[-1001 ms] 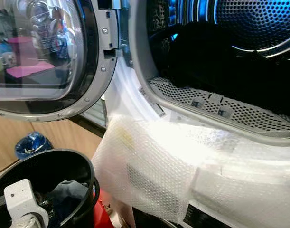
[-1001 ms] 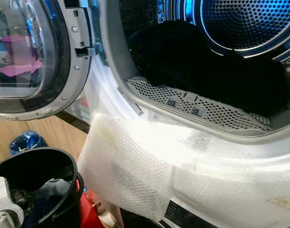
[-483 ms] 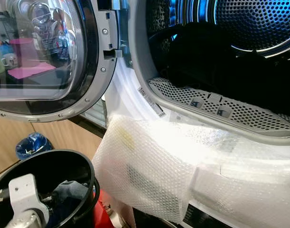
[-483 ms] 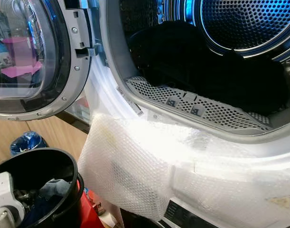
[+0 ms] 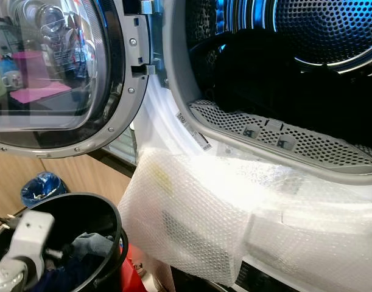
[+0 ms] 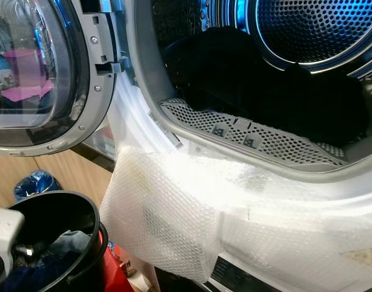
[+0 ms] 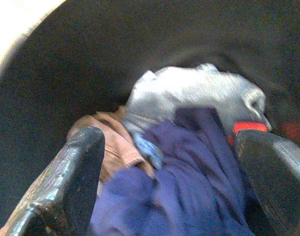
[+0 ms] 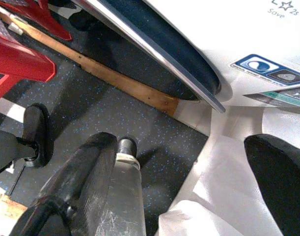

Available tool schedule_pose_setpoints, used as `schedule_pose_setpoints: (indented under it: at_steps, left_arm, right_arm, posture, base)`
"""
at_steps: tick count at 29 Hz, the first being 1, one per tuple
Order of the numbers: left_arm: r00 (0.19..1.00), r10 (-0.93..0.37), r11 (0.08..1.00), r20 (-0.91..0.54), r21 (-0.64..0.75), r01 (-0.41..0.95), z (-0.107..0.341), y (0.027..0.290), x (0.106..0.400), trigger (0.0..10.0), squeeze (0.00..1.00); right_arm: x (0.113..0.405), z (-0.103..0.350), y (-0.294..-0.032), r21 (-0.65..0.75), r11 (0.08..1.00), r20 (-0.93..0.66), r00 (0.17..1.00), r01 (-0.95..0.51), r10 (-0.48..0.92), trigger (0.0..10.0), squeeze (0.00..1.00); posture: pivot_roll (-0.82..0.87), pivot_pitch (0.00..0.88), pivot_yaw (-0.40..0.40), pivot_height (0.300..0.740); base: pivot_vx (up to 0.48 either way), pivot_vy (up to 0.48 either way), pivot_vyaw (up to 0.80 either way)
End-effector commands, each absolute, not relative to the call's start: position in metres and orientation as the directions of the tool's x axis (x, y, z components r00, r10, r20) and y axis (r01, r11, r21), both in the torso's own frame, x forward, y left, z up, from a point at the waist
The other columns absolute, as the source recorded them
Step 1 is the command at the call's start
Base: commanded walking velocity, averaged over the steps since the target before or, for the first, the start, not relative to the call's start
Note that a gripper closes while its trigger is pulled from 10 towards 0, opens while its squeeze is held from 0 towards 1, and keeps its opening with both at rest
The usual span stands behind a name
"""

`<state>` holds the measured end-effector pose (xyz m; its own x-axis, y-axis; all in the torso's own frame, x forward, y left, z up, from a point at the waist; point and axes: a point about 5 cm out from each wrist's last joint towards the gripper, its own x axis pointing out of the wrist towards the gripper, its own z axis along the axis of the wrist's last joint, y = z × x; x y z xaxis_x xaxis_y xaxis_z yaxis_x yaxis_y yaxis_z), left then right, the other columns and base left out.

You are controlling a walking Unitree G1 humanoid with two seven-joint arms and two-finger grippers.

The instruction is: Clothes washing

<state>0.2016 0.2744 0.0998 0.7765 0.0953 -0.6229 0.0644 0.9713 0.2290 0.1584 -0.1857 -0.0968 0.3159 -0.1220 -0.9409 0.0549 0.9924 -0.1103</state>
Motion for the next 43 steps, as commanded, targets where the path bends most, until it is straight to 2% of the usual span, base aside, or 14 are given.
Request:
schedule_pose_setpoints:
  at_steps: [1,3,12,15,19,22,25,29,30,31,34,35,43]
  left_arm:
    - [0.785,0.089,0.964,-0.613,0.250,0.086,0.103,0.276,0.203,10.0,1.00]
    - [0.738,0.039,0.971,-0.674,0.200,0.131,0.080,0.276,0.200,10.0,1.00]
    - [0.672,0.001,0.963,-0.740,0.181,0.198,0.064,0.278,0.198,10.0,1.00]
    - [0.626,0.066,0.935,-0.777,0.267,0.233,0.057,0.283,0.194,10.0,1.00]
    - [0.640,0.157,0.912,-0.752,0.359,0.197,0.064,0.289,0.199,10.0,1.00]
    - [0.673,0.217,0.911,-0.707,0.394,0.120,0.079,0.296,0.206,10.0,1.00]
    - [0.685,0.229,0.908,-0.692,0.406,0.107,0.093,0.299,0.208,10.0,1.00]
    - [0.649,0.197,0.890,-0.735,0.412,0.197,0.097,0.298,0.204,10.0,1.00]
    - [0.614,0.192,0.858,-0.766,0.434,0.273,0.093,0.298,0.199,10.0,1.00]
    - [0.601,0.191,0.852,-0.776,0.435,0.291,0.089,0.297,0.198,10.0,0.82]
    - [0.581,0.186,0.859,-0.793,0.418,0.295,0.080,0.295,0.197,10.0,0.77]
    - [0.574,0.178,0.865,-0.799,0.405,0.297,0.078,0.294,0.197,10.0,0.00]
    - [0.546,0.228,0.812,-0.806,0.467,0.351,0.075,0.298,0.200,10.0,0.00]
  right_arm:
    - [0.159,-0.097,-0.186,-0.107,0.992,-0.943,0.311,0.061,-0.121,10.0,0.00]
    - [0.160,-0.096,-0.186,-0.111,0.992,-0.942,0.314,0.053,-0.122,10.0,0.00]
    - [0.162,-0.095,-0.189,-0.115,0.992,-0.940,0.316,0.054,-0.126,10.0,0.00]
    - [0.163,-0.095,-0.189,-0.114,0.992,-0.940,0.318,0.058,-0.127,10.0,0.00]
    - [0.162,-0.095,-0.189,-0.112,0.992,-0.940,0.317,0.056,-0.124,10.0,0.00]
    - [0.162,-0.095,-0.188,-0.114,0.993,-0.941,0.315,0.044,-0.122,10.0,0.00]
    - [0.162,-0.095,-0.188,-0.111,0.993,-0.942,0.315,0.043,-0.119,10.0,0.00]
    - [0.164,-0.094,-0.187,-0.107,0.993,-0.941,0.318,0.041,-0.114,10.0,0.00]
    - [0.165,-0.094,-0.186,-0.111,0.994,-0.941,0.320,0.017,-0.111,10.0,0.00]
    - [0.166,-0.094,-0.185,-0.113,0.994,-0.940,0.321,0.010,-0.110,10.0,0.00]
    - [0.167,-0.093,-0.184,-0.125,0.992,-0.937,0.330,-0.017,-0.112,10.0,0.00]
    - [0.168,-0.093,-0.184,-0.126,0.992,-0.937,0.332,-0.023,-0.112,10.0,0.00]
    - [0.163,-0.095,-0.185,-0.129,0.991,-0.941,0.318,-0.029,-0.113,10.0,0.00]
  posture:
    - [0.16,0.000,-0.018,0.740]
    - [0.15,0.000,-0.026,0.740]
    - [0.15,0.000,-0.035,0.740]
    - [0.15,0.000,-0.036,0.740]
    - [0.15,0.000,-0.037,0.740]
    - [0.15,0.000,-0.039,0.740]
    - [0.16,0.000,-0.042,0.740]
    - [0.16,0.000,-0.043,0.740]
    - [0.16,0.000,-0.040,0.740]
    - [0.16,0.000,-0.040,0.740]
    - [0.15,0.000,-0.038,0.740]
    - [0.14,0.000,-0.035,0.740]
    - [0.15,0.000,-0.034,0.740]
  base:
    - [0.000,0.000,0.00]
    - [0.000,0.000,0.00]
    - [0.000,0.000,0.00]
    - [0.000,0.000,0.00]
    - [0.000,0.000,0.00]
    - [0.000,0.000,0.00]
    - [0.000,0.000,0.00]
    - [0.000,0.000,0.00]
    - [0.000,0.000,0.00]
    - [0.000,0.000,0.00]
    - [0.000,0.000,0.00]
    - [0.000,0.000,0.00]
    - [0.000,0.000,0.00]
